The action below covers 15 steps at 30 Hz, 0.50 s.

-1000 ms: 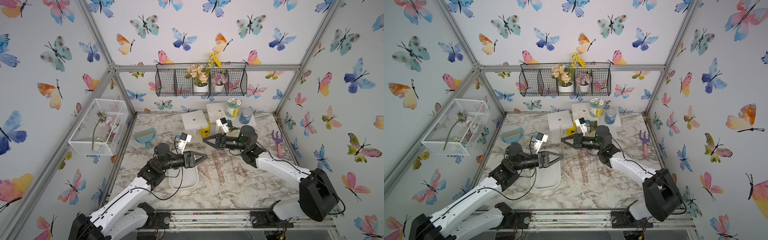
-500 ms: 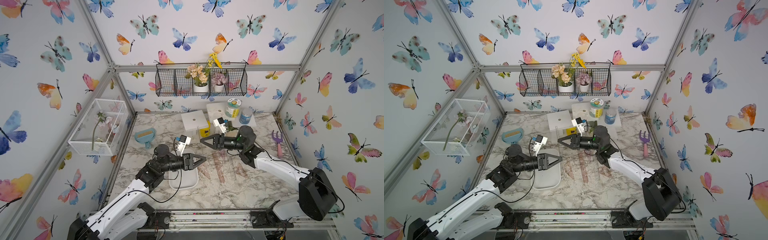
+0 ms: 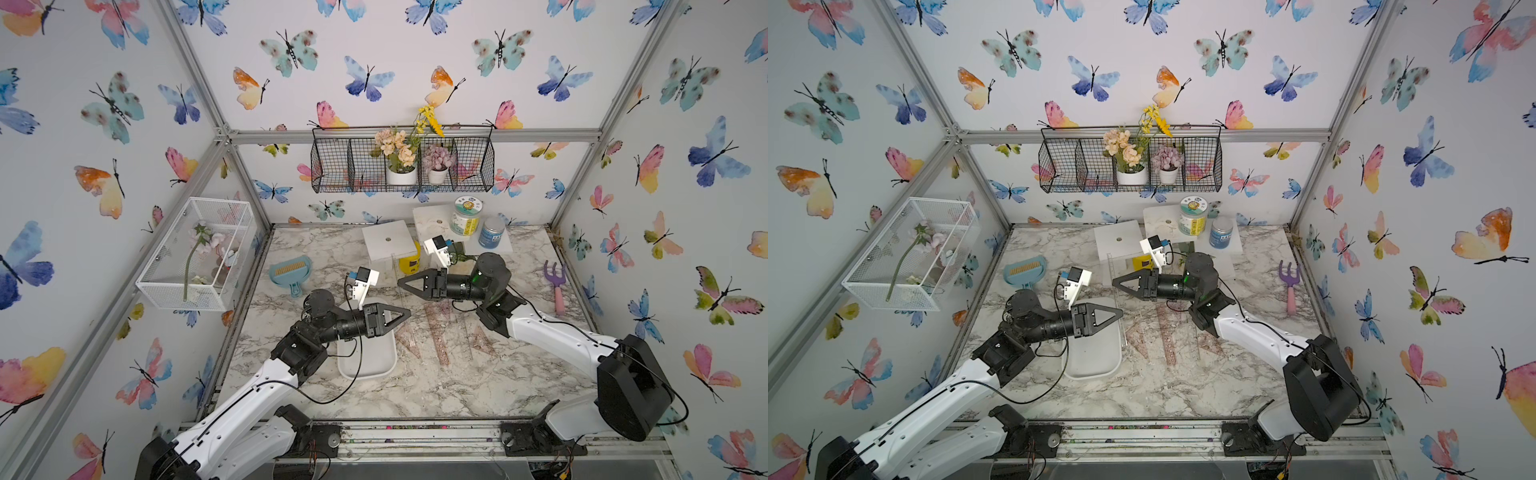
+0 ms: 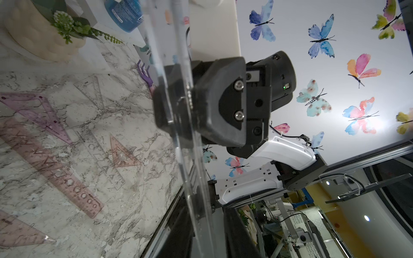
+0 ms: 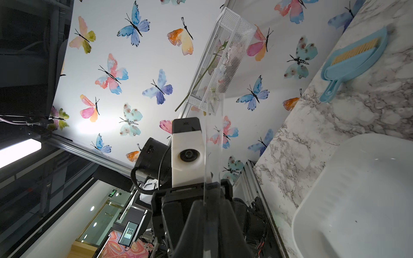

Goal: Put the scattered rulers into the storage box
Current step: Place the ruler in the storage box.

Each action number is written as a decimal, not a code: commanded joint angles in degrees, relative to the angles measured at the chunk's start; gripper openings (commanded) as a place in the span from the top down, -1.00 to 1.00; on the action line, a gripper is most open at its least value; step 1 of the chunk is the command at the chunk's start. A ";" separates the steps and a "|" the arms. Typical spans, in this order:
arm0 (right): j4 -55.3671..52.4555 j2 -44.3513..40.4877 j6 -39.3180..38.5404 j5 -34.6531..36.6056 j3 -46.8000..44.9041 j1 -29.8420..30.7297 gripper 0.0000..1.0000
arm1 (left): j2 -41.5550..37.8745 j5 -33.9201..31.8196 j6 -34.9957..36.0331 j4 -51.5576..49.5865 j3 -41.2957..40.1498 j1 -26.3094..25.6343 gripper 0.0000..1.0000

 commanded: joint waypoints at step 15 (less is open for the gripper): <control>-12.81 -1.49 -10.37 4.80 4.96 0.35 0.16 | -0.50 -0.24 4.22 -10.98 4.26 0.42 1.00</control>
